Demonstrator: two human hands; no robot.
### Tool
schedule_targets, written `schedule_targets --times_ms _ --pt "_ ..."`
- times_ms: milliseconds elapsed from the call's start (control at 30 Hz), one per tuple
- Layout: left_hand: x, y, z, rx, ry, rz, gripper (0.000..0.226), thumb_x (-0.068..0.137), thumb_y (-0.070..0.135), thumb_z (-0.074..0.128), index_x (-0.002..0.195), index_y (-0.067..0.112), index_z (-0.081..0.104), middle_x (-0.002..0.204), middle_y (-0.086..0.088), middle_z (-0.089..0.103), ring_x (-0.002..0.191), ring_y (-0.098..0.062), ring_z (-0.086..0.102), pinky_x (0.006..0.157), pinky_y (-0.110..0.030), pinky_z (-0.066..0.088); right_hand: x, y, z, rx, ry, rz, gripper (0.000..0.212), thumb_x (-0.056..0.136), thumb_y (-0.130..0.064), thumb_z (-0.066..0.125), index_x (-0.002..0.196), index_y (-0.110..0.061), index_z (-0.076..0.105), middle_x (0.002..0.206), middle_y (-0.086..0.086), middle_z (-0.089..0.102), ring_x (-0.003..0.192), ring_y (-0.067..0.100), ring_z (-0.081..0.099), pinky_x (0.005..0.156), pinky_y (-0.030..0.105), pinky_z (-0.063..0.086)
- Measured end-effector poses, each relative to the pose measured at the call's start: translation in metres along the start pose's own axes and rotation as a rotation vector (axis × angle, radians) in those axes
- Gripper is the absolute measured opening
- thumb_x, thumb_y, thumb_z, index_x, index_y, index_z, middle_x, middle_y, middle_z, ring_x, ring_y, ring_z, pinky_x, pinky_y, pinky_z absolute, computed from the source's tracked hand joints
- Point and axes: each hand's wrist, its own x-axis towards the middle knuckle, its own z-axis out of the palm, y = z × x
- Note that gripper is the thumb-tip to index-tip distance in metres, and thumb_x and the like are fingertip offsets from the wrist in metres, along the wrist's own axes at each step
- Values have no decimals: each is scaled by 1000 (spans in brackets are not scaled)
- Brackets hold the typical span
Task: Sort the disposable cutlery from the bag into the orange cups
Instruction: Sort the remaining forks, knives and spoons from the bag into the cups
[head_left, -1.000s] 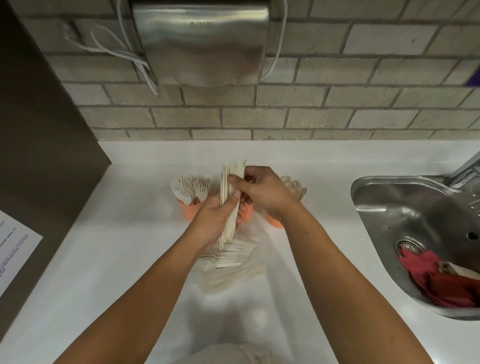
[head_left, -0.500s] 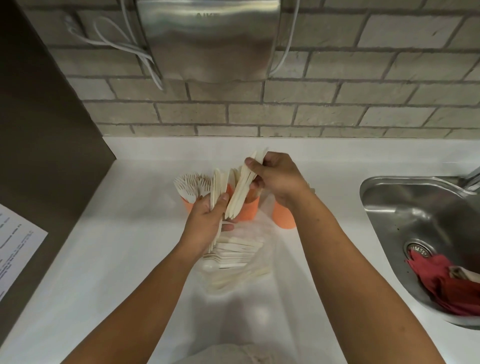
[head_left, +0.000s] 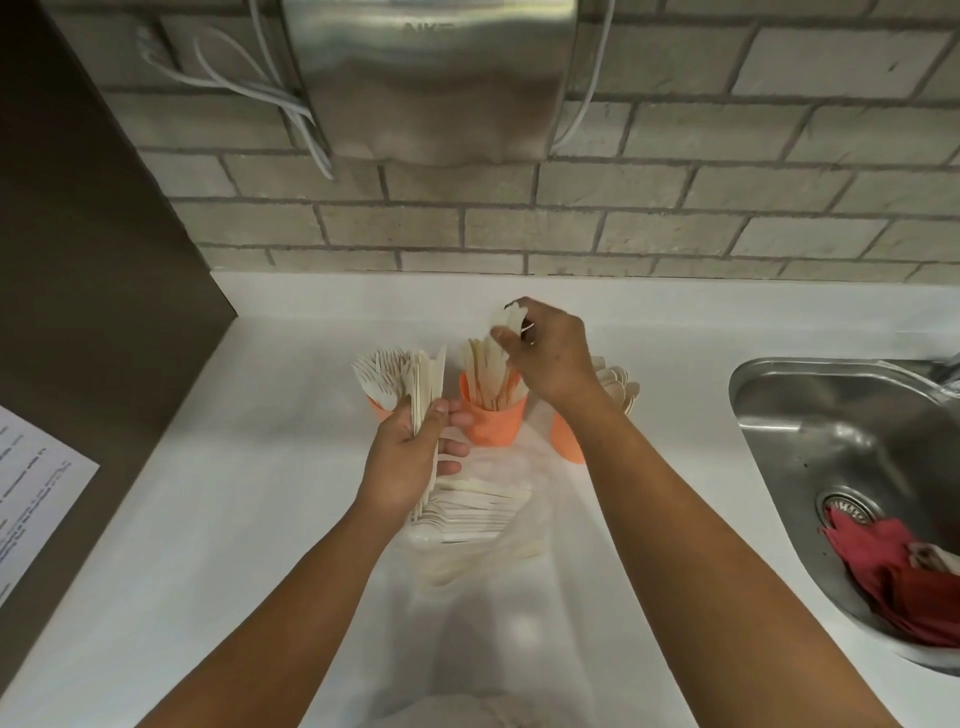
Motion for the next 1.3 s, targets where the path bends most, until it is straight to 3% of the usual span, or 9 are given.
schedule_targets --times_ms 200,267,333,567,667,767,967,1167,1300 --pt "2 1 0 25 -11 4 29 109 31 52 121 8 65 106 -3 79 74 -19 69 69 -38 59 -4 12 11 -246 -253 -45 22 86 -17 74 72 -13 59 61 -4 54 60 18 52 63 33 45" --pt "2 1 -1 31 -7 8 28 109 30 52 120 8 65 106 -4 79 72 -19 69 68 -37 59 -4 10 8 -252 -268 -69 9 83 -11 72 90 -7 67 80 3 66 75 22 60 72 37 52" --pt "3 1 -1 35 -4 11 27 109 30 52 120 9 66 106 -4 79 72 -19 69 67 -36 60 -5 10 6 -239 -256 -80 25 83 -8 69 108 -13 66 100 3 69 90 21 60 78 34 52" --pt "5 3 0 25 3 7 25 109 29 52 117 10 67 103 -3 79 69 -18 68 65 -36 60 -6 16 10 -499 -220 -263 20 84 -28 64 95 -15 72 101 3 62 95 27 48 82 42 49" --pt "6 5 0 19 7 4 24 109 29 53 116 11 67 102 -3 79 69 -19 68 64 -36 60 -3 12 12 -493 -127 -253 39 90 -34 61 123 -17 68 127 4 59 117 30 49 92 43 47" --pt "6 7 1 8 1 -2 24 109 29 53 116 11 67 101 -3 80 69 -20 67 62 -35 60 0 8 13 -588 -307 -175 46 100 -37 49 142 -18 54 146 3 53 132 27 48 105 46 39" --pt "5 10 4 4 -1 -10 27 108 29 53 117 8 66 97 -2 79 66 -17 67 59 -32 60 -8 2 9 -461 -135 -311 36 93 -33 42 93 -17 74 79 -1 72 73 24 66 77 40 53" --pt "4 12 8 3 -19 -10 28 108 31 55 117 8 68 93 -3 77 67 -18 66 58 -33 58 -23 10 3 -121 -34 -225 28 94 -15 59 121 -17 69 101 -7 69 98 17 63 89 26 48" --pt "1 17 13 -35 -104 -13 28 107 33 54 111 9 70 79 -1 67 62 -18 58 54 -30 54 -33 -4 0 18 85 -124 25 94 -20 62 117 -20 71 106 -7 64 96 13 57 83 13 40"
